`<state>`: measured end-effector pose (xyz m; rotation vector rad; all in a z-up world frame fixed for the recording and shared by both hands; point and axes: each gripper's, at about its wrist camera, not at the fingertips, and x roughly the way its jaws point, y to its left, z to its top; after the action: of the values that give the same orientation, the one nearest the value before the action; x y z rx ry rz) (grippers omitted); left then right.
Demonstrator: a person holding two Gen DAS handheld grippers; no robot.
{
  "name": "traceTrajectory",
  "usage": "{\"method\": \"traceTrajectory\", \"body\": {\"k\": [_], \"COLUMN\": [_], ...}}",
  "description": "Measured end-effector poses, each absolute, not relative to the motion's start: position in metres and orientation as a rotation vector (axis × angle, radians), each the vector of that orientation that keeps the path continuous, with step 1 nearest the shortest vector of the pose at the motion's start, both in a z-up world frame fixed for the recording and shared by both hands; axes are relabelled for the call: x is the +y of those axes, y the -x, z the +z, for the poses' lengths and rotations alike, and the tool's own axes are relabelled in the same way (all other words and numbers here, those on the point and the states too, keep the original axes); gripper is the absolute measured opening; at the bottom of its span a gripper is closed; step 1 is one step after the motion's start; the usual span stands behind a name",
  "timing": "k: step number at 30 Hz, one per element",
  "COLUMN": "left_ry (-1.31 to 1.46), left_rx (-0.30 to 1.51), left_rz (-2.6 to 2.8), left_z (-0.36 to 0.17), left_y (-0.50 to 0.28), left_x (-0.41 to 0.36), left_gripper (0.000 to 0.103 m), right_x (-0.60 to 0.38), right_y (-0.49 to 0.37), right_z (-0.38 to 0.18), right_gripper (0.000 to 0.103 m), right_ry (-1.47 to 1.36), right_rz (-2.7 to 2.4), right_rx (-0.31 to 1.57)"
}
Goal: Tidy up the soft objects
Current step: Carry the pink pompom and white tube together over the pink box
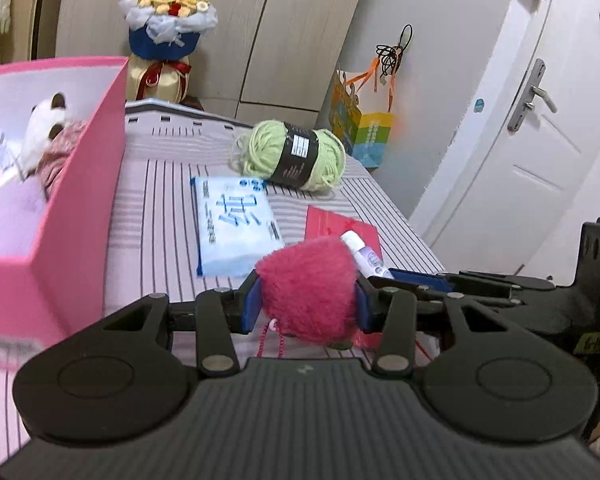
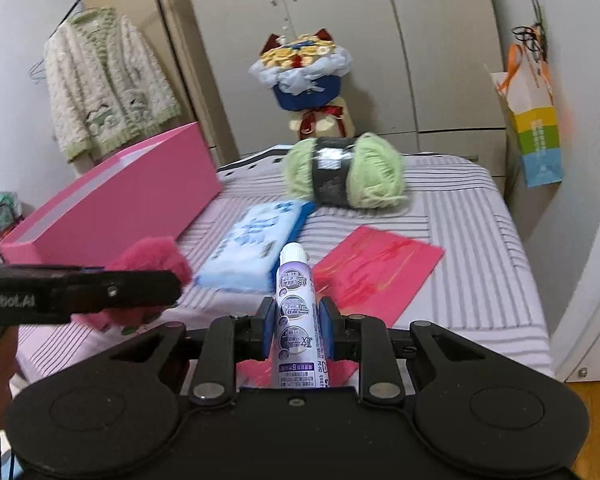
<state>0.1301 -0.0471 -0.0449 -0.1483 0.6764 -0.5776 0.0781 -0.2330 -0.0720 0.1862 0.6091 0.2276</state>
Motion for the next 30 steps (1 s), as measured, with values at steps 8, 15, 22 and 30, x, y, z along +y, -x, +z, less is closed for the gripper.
{"method": "traceTrajectory", "body": {"k": [8, 15, 22, 30], "left_ry": [0.163, 0.155, 0.109, 0.097], "left_rx": [0.734, 0.767, 0.711, 0.628], "left_rz": [-0.616, -0.638, -0.577, -0.481], "left_z": [-0.035, -0.013, 0.021, 0.051], "left_y": [-0.105, -0.084, -0.07, -0.079], "left_x": [-0.014, 0.019, 0.053, 0.091], "left_gripper": [0.044, 0.044, 0.044, 0.044], "right_x": [-0.204, -0.181, -0.149, -0.108], "right_y": [-0.052, -0.043, -0.051, -0.076], "right_z": [-0.047, -0.016, 0.014, 0.043], "right_gripper": [0.028, 0.028, 0.028, 0.028], "right_ry": [-0.1, -0.083, -0.082, -0.047], "right_rz": [0.323, 0.45, 0.594, 0.7], "right_rx": [0.612, 0.61, 0.626, 0.594]}}
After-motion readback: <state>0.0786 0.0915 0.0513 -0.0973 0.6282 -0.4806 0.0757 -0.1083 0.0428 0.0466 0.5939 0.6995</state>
